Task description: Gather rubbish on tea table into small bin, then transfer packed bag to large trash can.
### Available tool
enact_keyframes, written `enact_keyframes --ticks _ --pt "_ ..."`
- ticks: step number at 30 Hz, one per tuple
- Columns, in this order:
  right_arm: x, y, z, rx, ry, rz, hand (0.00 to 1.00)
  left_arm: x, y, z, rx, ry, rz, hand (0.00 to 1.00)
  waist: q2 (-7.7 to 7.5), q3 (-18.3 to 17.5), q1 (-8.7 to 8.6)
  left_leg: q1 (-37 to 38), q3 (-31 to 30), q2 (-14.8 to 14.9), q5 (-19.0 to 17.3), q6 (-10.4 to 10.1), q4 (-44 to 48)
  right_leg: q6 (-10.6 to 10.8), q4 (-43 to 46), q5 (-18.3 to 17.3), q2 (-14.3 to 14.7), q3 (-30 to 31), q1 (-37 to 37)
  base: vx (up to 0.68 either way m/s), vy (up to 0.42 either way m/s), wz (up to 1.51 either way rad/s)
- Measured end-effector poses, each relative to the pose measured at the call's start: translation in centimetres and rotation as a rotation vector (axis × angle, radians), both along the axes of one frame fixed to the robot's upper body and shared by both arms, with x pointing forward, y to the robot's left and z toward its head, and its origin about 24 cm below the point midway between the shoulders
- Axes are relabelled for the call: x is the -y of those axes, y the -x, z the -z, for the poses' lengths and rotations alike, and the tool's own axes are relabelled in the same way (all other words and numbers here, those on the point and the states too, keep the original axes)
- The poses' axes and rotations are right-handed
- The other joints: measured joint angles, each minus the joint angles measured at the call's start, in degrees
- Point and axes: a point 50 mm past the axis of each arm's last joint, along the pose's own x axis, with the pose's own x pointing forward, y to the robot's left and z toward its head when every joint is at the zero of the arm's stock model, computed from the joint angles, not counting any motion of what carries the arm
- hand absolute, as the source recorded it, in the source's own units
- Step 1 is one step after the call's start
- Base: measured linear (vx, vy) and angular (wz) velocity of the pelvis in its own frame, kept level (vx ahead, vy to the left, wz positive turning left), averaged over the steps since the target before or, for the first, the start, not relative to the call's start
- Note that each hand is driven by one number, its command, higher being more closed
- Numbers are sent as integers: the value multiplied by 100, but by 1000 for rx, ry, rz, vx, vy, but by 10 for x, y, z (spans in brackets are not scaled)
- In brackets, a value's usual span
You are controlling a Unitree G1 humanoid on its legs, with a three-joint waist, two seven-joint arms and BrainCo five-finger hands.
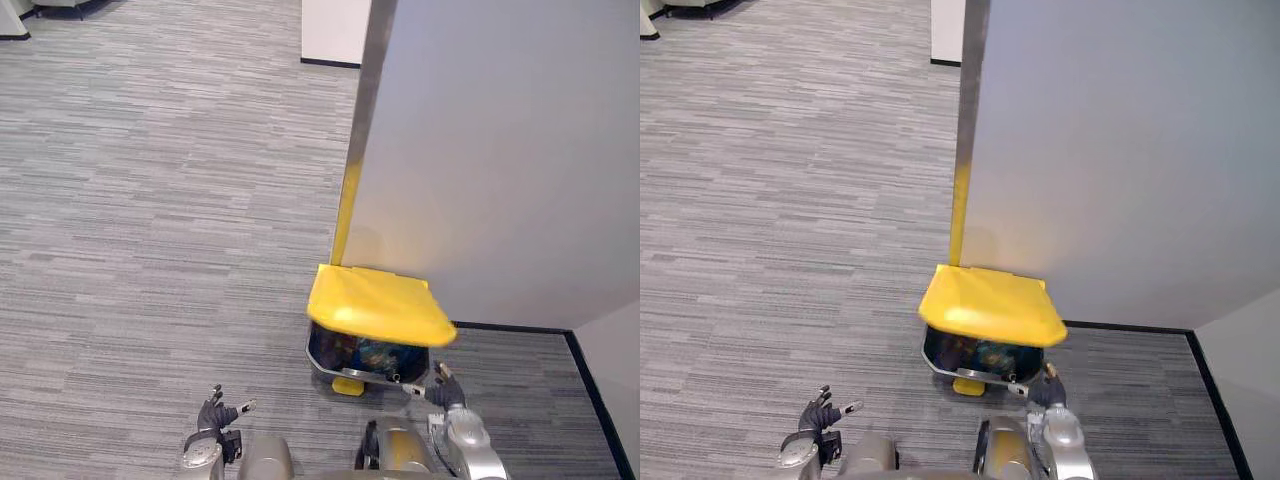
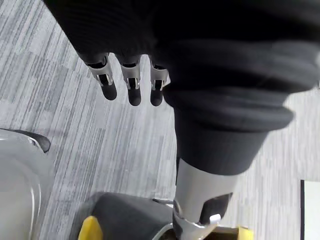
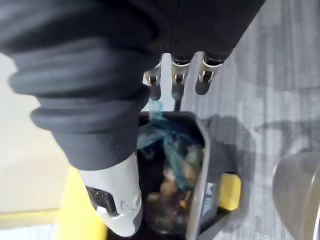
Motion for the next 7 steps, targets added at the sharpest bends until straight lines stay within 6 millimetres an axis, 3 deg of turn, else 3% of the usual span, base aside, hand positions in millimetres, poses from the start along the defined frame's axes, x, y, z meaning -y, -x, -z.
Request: enact_keyframes --ticks 2,4,7 --pt "10 12 12 -79 -7 36 0 0 -2 3 -23 7 1 0 178 -36 -133 177 -36 65 214 -3 -456 -88 -452 295 165 -39 147 -95 -57 -17" --pt "18 29 20 -145 -7 73 0 -13 1 3 -36 -19 -14 0 187 -69 -155 409 -22 79 355 6 -729 -86 -717 431 228 -22 327 -79 28 -13" --pt "23 34 22 -170 1 82 0 -25 4 3 -52 -46 -21 0 196 -116 -184 419 11 38 458 -30 -891 -17 -945 599 222 -1 352 -65 52 -6"
